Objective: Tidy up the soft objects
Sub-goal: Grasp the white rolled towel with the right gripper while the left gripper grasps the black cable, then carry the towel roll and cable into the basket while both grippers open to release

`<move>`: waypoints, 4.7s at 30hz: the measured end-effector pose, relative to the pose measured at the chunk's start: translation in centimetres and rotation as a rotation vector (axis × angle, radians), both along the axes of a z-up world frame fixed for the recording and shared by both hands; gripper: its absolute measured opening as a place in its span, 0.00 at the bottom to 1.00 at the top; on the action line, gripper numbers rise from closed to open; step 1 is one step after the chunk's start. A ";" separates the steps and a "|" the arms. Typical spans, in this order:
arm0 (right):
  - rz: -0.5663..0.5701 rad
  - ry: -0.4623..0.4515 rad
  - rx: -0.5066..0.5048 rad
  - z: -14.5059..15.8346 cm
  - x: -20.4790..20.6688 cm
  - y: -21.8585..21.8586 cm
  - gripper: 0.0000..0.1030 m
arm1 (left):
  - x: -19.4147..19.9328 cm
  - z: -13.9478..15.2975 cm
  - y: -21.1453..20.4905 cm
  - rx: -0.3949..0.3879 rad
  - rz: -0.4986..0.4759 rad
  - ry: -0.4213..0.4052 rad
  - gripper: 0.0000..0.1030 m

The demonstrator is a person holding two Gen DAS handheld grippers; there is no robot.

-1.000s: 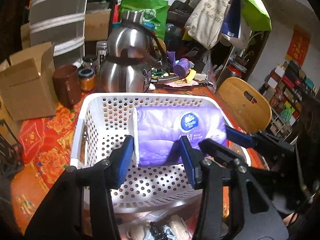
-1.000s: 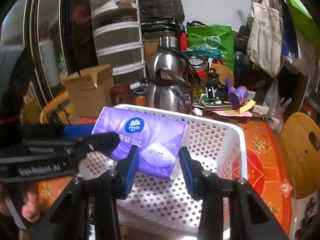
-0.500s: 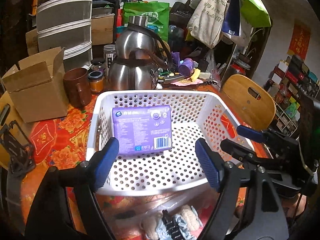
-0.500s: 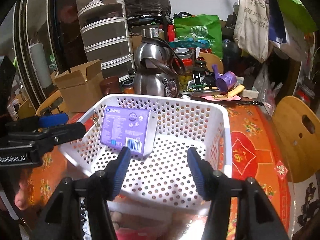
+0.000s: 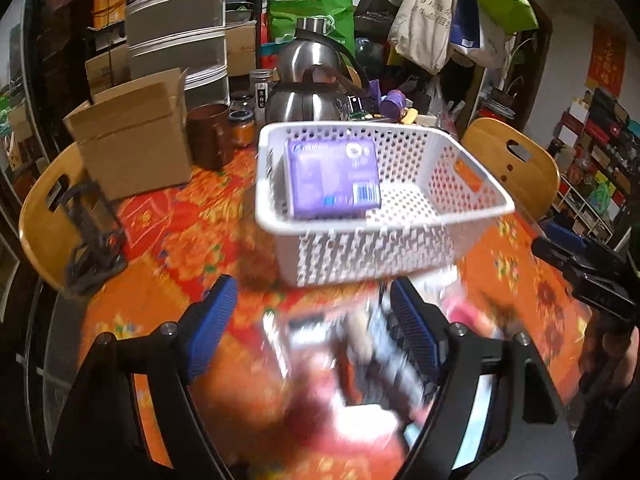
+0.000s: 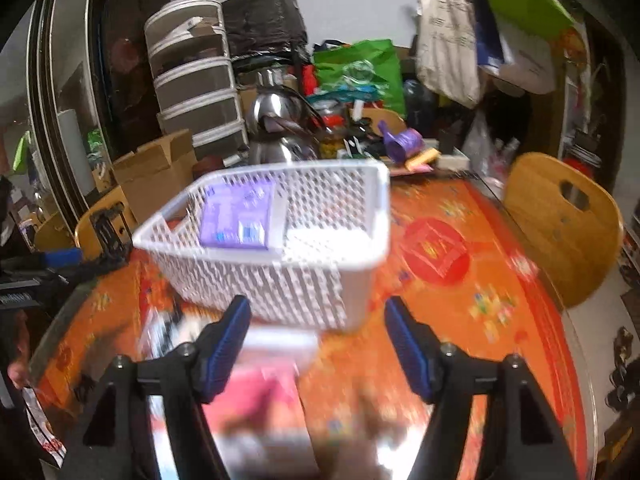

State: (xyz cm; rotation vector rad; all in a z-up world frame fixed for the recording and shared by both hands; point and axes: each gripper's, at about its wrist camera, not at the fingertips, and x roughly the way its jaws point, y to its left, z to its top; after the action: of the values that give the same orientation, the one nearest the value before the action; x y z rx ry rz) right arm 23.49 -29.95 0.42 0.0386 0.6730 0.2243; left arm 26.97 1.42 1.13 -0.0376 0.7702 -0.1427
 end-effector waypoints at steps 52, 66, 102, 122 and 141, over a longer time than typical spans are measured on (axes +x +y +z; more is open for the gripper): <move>-0.059 0.099 -0.019 -10.6 -8.3 -3.0 0.30 | -13.7 -14.0 5.5 0.028 0.086 -0.013 0.35; -0.033 0.011 0.008 -6.9 -8.8 -3.1 0.30 | -12.3 -11.6 4.5 -0.011 0.071 -0.035 0.35; 0.031 0.093 -0.041 0.9 14.2 2.3 0.30 | 15.0 -0.3 -3.4 -0.024 0.044 0.096 0.35; 0.019 0.025 -0.044 1.2 12.0 3.3 0.63 | 13.4 -0.8 -2.2 -0.068 0.032 0.056 0.69; 0.097 0.023 0.031 -0.3 1.8 4.3 0.66 | 0.9 -2.5 1.5 -0.142 0.071 0.004 0.74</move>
State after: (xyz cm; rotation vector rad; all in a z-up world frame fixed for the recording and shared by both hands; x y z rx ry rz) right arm 25.32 -25.67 0.14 0.0382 0.6947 0.3276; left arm 27.82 2.96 -1.36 -0.1996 0.7607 -0.1298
